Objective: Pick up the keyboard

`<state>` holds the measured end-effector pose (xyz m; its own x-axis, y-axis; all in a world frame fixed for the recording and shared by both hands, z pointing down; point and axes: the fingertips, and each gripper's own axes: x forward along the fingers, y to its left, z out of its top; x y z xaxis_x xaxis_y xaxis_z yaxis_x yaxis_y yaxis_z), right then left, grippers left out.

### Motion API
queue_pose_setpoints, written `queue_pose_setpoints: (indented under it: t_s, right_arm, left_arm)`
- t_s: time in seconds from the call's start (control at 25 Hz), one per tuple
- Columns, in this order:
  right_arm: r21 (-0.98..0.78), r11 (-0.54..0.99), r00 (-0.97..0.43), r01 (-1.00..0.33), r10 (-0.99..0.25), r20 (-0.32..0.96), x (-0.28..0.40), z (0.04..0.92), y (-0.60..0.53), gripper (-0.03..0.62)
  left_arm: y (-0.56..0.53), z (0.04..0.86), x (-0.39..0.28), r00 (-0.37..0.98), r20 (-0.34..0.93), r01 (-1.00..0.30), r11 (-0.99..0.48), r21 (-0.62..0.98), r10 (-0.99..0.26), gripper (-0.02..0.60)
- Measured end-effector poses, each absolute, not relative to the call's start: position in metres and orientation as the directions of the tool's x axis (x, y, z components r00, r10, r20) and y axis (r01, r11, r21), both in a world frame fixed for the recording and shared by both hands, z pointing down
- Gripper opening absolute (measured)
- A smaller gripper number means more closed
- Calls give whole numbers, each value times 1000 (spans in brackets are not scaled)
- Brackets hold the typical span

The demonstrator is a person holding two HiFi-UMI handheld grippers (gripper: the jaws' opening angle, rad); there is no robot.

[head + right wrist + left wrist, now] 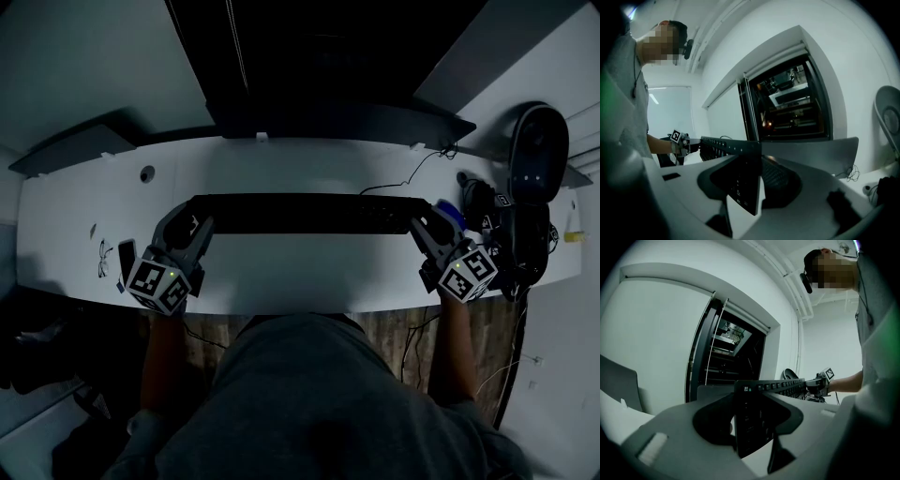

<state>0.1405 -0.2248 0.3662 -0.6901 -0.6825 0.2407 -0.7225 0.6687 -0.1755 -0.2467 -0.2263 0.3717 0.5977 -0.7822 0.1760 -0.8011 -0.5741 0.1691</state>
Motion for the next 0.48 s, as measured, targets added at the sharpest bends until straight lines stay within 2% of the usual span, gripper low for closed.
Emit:
queue_pose_setpoints:
  t_s: [0.48]
  right_arm:
    - [-168,665,-685,-728,-695,217,144,353,-215,150]
  left_arm:
    - [-220,357,-244,596,143,-802,-576,160,-790,184]
